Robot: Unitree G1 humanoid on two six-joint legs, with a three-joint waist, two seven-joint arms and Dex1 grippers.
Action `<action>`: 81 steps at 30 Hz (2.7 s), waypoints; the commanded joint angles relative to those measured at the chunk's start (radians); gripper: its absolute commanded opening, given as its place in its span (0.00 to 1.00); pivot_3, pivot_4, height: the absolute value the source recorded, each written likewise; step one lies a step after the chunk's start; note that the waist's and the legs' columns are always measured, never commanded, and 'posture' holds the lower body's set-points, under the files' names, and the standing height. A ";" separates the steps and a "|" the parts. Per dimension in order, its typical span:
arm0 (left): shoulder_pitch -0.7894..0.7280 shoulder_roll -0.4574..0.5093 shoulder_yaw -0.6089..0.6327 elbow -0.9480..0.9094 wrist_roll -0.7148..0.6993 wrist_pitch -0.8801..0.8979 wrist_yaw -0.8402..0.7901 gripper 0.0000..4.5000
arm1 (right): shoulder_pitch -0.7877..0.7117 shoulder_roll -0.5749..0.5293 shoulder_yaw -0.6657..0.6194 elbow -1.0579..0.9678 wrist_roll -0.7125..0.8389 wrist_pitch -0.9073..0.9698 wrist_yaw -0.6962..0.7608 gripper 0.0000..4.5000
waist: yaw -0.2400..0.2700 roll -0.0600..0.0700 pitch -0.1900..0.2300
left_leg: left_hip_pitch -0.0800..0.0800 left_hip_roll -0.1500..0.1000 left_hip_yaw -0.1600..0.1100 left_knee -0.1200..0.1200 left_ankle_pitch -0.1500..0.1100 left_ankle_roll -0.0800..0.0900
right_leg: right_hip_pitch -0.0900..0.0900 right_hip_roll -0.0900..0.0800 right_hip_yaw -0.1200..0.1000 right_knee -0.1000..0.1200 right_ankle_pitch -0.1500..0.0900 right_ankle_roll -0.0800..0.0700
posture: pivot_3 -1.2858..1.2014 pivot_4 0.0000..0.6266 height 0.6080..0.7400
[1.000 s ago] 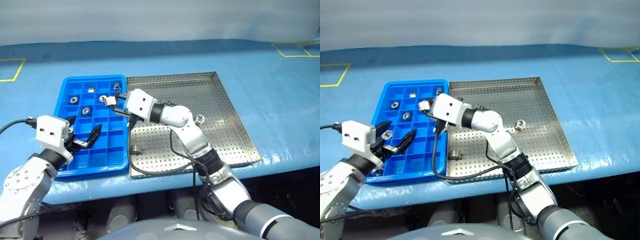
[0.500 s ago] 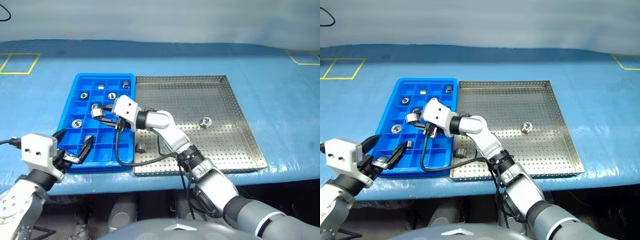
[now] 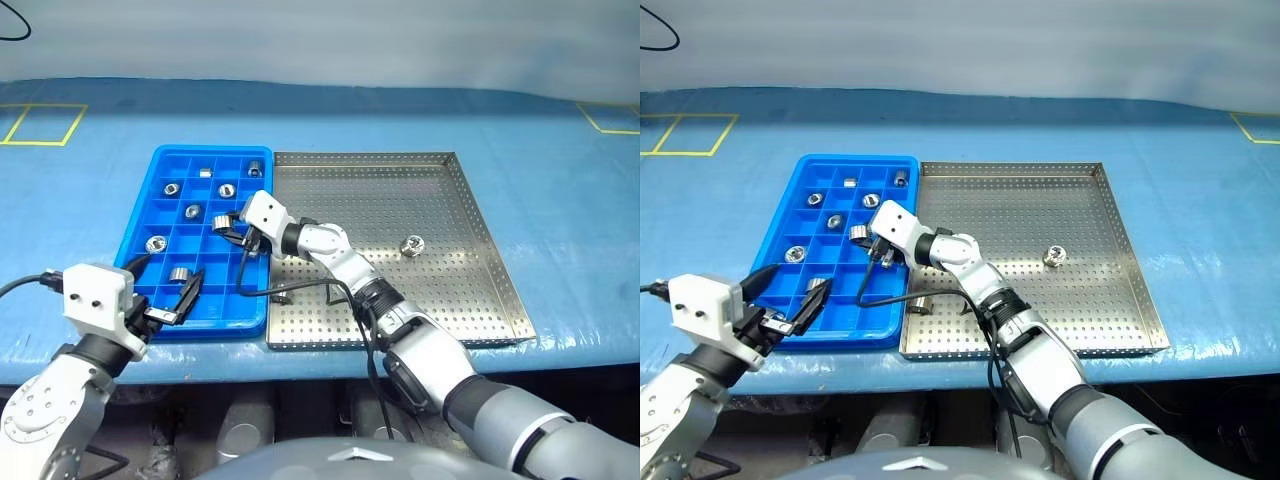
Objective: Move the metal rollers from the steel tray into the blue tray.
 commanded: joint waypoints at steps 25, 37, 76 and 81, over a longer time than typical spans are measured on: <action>0.084 -0.050 -0.053 -0.089 0.027 -0.043 0.071 1.00 | -0.097 0.110 0.012 0.106 -0.006 -0.087 0.053 0.30 | 0.007 0.000 0.000 | 0.005 0.003 0.000 -0.003 0.001 -0.002 | 0.003 0.003 0.000 0.001 -0.002 -0.003 | 0.63 0.24 1.00; 0.205 -0.069 -0.090 -0.096 0.043 -0.164 0.123 1.00 | -0.169 0.110 -0.003 0.203 -0.012 -0.119 0.048 0.30 | 0.048 0.001 0.001 | 0.005 0.004 0.000 -0.005 0.001 -0.002 | 0.002 0.004 0.000 0.000 -0.003 -0.004 | 0.65 0.24 1.00; -0.106 0.145 -0.013 0.124 -0.009 -0.025 -0.031 1.00 | 0.301 -0.517 0.045 -0.985 0.090 0.491 0.353 0.65 | -0.035 0.005 0.006 | -0.003 0.003 -0.006 -0.003 0.000 0.000 | 0.000 0.002 -0.006 -0.001 -0.006 -0.004 | 0.51 0.24 1.00; -0.120 0.159 0.007 0.126 -0.011 -0.011 -0.042 1.00 | 0.336 -0.503 0.092 -1.034 0.101 0.508 0.360 0.65 | -0.033 0.005 0.006 | -0.003 0.002 -0.006 -0.002 0.000 0.000 | 0.000 0.001 -0.006 -0.001 -0.005 -0.002 | 0.51 0.24 1.00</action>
